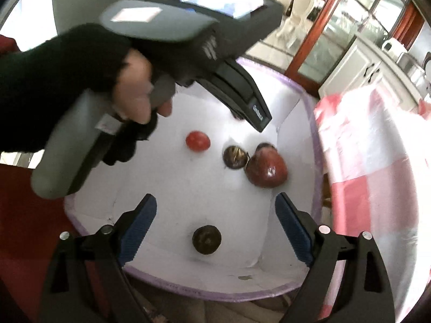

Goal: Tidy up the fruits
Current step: 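Move both open tools back over the fruit cluster on the table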

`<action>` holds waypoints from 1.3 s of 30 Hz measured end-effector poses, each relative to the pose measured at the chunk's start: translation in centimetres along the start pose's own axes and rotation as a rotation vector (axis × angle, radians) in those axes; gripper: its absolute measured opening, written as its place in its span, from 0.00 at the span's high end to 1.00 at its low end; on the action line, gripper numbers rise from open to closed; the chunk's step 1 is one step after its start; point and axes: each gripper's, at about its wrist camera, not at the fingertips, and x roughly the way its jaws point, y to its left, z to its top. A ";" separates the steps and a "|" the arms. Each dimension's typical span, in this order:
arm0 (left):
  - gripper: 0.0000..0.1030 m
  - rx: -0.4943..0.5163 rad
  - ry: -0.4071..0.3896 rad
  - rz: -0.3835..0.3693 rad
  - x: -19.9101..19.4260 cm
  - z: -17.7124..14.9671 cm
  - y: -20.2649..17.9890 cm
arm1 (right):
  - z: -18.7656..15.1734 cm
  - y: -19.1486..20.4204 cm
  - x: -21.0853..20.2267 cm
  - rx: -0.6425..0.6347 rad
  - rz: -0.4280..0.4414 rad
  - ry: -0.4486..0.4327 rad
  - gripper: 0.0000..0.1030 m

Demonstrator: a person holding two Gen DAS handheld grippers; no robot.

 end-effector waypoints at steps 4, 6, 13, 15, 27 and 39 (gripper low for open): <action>0.13 -0.045 -0.073 0.060 -2.5 0.7 0.2 | -0.1 -1.4 -3.4 0.063 -0.024 -0.095 0.16; 0.13 -0.081 -0.192 0.078 -5.6 1.6 0.7 | -0.1 -3.4 -4.7 0.136 -0.014 -0.162 0.16; 0.01 -0.103 -0.637 -0.056 -18.1 2.9 -2.6 | -2.4 -11.3 -13.5 0.496 -0.054 -0.449 0.14; 0.01 -0.041 -0.707 -0.128 -20.6 2.4 -5.4 | -4.1 -13.4 -16.3 0.592 -0.109 -0.519 0.14; 0.01 0.516 -0.625 -0.486 -24.1 0.0 -31.4 | -19.5 -26.1 -24.4 1.166 -0.515 -0.645 0.14; 0.01 0.688 -0.429 -0.657 -20.9 -3.6 -54.7 | -31.2 -34.5 -25.6 1.522 -0.607 -0.577 0.14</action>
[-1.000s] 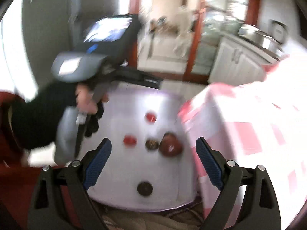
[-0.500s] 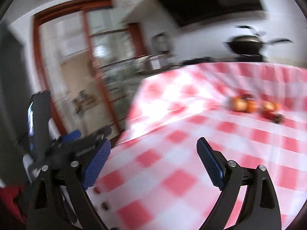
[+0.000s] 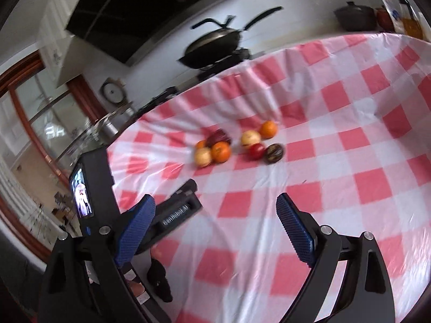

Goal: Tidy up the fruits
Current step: 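Move both open tools back over the fruit cluster on the table, then grasp a dark brown fruit with the right tool while the left tool grasps a red tomato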

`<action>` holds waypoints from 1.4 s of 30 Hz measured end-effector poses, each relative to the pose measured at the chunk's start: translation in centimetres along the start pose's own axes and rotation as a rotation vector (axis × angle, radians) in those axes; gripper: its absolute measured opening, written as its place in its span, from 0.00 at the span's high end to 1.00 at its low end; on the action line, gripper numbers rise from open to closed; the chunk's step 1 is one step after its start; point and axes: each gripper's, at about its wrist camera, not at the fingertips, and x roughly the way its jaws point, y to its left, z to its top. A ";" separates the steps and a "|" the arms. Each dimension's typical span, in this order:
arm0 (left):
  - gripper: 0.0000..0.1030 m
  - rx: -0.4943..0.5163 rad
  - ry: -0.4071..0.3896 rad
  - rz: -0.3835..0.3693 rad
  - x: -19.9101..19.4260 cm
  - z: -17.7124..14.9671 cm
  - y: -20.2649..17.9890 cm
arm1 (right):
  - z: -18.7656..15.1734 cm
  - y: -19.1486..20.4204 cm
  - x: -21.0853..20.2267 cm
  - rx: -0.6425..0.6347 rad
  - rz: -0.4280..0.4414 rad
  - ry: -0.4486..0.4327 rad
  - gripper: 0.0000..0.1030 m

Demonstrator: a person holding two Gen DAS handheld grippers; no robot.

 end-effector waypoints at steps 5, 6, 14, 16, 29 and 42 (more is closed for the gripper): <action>0.01 -0.153 -0.008 -0.080 3.6 2.1 0.0 | 2.7 -5.9 3.3 0.136 -0.123 -0.004 0.14; 0.01 -0.174 -0.006 -0.087 4.3 2.3 0.2 | 3.0 -6.9 4.1 0.151 -0.147 0.007 0.14; 0.02 -0.267 0.010 -0.140 6.4 1.9 3.5 | 3.4 -9.6 11.8 0.035 -0.268 0.171 0.14; 0.02 -0.272 -0.002 -0.137 6.2 1.5 4.1 | 3.7 -8.6 13.8 -0.041 -0.261 0.213 0.14; 0.02 -0.503 0.079 -0.179 8.1 0.9 8.8 | 5.5 -5.0 22.0 -0.416 -0.287 0.340 0.38; 0.02 -0.339 0.016 -0.138 6.6 1.2 6.3 | 6.4 -11.4 15.5 -0.025 -0.295 0.099 0.58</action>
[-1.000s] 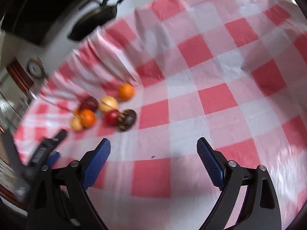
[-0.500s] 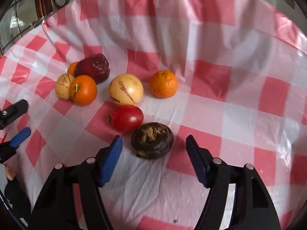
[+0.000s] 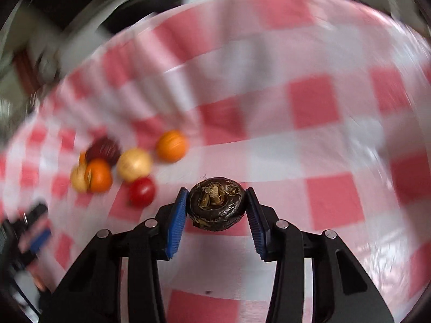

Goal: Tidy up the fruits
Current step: 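Grasp a dark brown fruit with the right tool while the left tool grasps a red tomato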

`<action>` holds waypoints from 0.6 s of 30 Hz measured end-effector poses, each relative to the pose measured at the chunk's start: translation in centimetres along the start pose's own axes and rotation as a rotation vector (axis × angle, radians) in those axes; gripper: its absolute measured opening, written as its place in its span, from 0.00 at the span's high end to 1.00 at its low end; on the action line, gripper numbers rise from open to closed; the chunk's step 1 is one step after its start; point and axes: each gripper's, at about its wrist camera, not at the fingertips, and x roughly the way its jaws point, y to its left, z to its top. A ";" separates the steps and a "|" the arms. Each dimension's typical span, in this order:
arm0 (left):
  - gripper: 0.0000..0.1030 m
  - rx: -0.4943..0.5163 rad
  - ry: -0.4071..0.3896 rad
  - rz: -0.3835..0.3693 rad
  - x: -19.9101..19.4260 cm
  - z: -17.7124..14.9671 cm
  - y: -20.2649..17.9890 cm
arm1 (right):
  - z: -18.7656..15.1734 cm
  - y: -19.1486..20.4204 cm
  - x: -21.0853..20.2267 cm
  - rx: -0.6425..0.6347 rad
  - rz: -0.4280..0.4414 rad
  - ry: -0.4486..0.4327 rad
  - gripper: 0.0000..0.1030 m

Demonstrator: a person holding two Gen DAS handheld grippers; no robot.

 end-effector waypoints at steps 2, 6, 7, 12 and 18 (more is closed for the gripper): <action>0.02 0.034 -0.003 0.000 -0.1 -0.2 -0.6 | 0.3 -1.7 -0.2 0.090 0.024 -0.015 0.58; 0.02 0.099 0.030 -0.040 0.0 -0.8 -2.1 | 0.2 -3.4 -0.3 0.189 0.045 -0.042 0.58; 0.02 0.116 0.042 -0.053 0.1 -1.1 -2.5 | 0.1 -3.4 -0.4 0.191 0.041 -0.056 0.58; 0.02 0.170 0.078 -0.080 0.5 -1.9 -4.5 | -0.1 -3.8 -0.5 0.220 0.053 -0.083 0.58; 0.11 0.281 0.145 -0.083 4.0 -2.3 -9.4 | 0.6 -4.1 -1.1 0.223 0.072 -0.084 0.58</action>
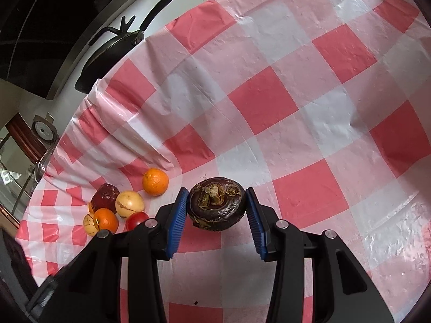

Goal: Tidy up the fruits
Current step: 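Grasp a dark brown fruit with the right tool while the left tool grasps a red tomato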

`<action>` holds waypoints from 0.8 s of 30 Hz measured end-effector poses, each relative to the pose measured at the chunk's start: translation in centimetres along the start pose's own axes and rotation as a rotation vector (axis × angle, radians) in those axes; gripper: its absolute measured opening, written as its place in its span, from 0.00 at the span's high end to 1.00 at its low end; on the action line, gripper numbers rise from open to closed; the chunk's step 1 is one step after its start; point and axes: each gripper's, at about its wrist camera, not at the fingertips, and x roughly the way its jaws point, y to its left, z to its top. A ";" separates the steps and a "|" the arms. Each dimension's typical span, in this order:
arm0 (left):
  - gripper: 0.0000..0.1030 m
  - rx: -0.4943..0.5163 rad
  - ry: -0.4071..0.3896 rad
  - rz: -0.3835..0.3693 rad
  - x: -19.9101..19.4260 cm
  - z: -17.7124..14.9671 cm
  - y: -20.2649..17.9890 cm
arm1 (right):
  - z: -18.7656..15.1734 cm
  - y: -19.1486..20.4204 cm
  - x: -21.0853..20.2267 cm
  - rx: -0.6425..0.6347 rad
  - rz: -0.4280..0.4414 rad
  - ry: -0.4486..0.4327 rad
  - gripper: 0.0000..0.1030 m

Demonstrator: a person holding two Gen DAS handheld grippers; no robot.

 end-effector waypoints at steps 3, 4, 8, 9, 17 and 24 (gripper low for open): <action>0.13 0.105 0.013 0.044 2.1 0.9 -2.9 | 0.0 -0.1 -0.1 0.001 0.009 -0.001 0.58; 0.13 0.131 0.026 0.050 2.9 1.1 -3.7 | 0.0 -0.1 -0.1 0.002 0.010 -0.001 0.58; 0.24 0.198 0.082 0.114 5.8 1.6 -5.6 | -0.1 -0.1 0.0 0.002 0.013 0.003 0.58; 0.33 0.194 0.104 0.114 6.4 1.7 -5.6 | 0.0 -0.1 0.1 0.002 0.014 0.005 0.58; 0.69 0.183 0.140 0.104 5.9 1.9 -3.8 | 0.0 -0.1 0.1 0.006 0.017 0.006 0.58; 0.69 0.135 0.001 0.105 -3.6 -0.6 1.3 | -0.1 -0.2 -0.1 0.010 0.020 -0.007 0.58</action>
